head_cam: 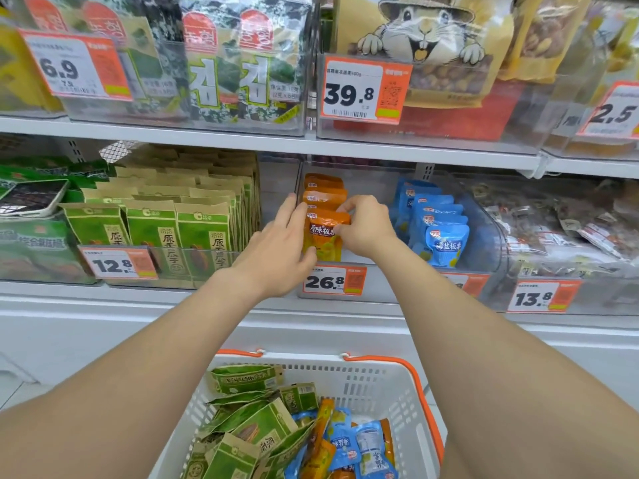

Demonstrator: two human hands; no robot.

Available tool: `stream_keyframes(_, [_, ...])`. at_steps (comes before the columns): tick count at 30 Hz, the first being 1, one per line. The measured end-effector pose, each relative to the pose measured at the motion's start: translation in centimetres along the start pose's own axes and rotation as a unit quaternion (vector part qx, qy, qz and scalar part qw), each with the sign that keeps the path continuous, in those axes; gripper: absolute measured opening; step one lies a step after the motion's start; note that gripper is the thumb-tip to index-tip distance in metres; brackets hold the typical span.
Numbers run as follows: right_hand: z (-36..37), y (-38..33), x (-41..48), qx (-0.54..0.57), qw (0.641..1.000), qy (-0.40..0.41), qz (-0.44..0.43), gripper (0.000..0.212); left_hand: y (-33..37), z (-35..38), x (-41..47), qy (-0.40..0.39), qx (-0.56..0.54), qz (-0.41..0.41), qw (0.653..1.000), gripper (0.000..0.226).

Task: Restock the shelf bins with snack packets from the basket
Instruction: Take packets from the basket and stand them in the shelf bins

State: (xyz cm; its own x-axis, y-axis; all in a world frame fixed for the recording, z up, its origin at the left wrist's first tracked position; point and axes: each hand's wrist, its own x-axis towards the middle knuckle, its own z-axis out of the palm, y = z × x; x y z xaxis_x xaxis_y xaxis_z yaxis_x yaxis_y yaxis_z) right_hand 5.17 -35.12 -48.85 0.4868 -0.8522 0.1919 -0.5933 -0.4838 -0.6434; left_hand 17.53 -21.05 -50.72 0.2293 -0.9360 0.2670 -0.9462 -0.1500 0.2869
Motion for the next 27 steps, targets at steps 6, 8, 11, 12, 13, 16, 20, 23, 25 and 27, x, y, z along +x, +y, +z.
stream_keyframes(6, [0.1, 0.0, 0.0, 0.0, 1.0, -0.007, -0.008, 0.024, -0.3, 0.2, 0.0, 0.003, -0.01, 0.008, 1.0, 0.074])
stream_keyframes(8, [0.0, 0.1, -0.2, -0.005, 1.0, -0.016, 0.004, 0.026, -0.4, 0.3, 0.1, 0.004, -0.011, 0.013, 1.0, 0.074])
stream_keyframes(11, [0.0, 0.0, -0.6, -0.018, 0.999, -0.045, 0.023, 0.028, -0.4, 0.5, 0.1, 0.005, -0.008, 0.011, 1.0, 0.075])
stream_keyframes(12, [0.0, -0.1, -0.7, -0.028, 0.998, -0.055, 0.032, 0.026, -0.3, 0.5, 0.0, 0.008, -0.001, 0.007, 1.0, 0.075])
stream_keyframes(13, [0.0, -0.1, -0.8, -0.039, 0.997, -0.06, 0.039, 0.024, -0.2, 0.5, -0.2, 0.014, 0.013, 0.002, 1.0, 0.074])
stream_keyframes(16, [-0.3, 0.1, -1.2, -0.072, 0.995, -0.041, 0.055, 0.031, 0.4, 0.4, -0.8, 0.051, 0.063, -0.01, 0.997, 0.072])
stream_keyframes(20, [-1.5, -0.6, -3.0, -0.111, 0.994, -0.011, 0.015, 0.017, 1.4, -0.4, -1.7, 0.169, 0.118, 0.048, 0.977, 0.046])
stream_keyframes(23, [-3.1, -2.0, -5.4, -0.128, 0.991, 0.007, -0.04, 0.011, 1.9, -0.2, -2.6, 0.236, 0.184, 0.126, 0.946, 0.018])
stream_keyframes(25, [-4.2, -2.6, -7.3, -0.13, 0.99, -0.002, -0.062, 0.017, 1.9, 0.9, -3.4, 0.245, 0.192, 0.193, 0.931, 0.01])
stream_keyframes(27, [-4.8, -2.5, -9.2, -0.146, 0.986, -0.05, -0.062, 0.019, 1.9, 2.8, -4.4, 0.224, 0.172, 0.246, 0.927, 0.008])
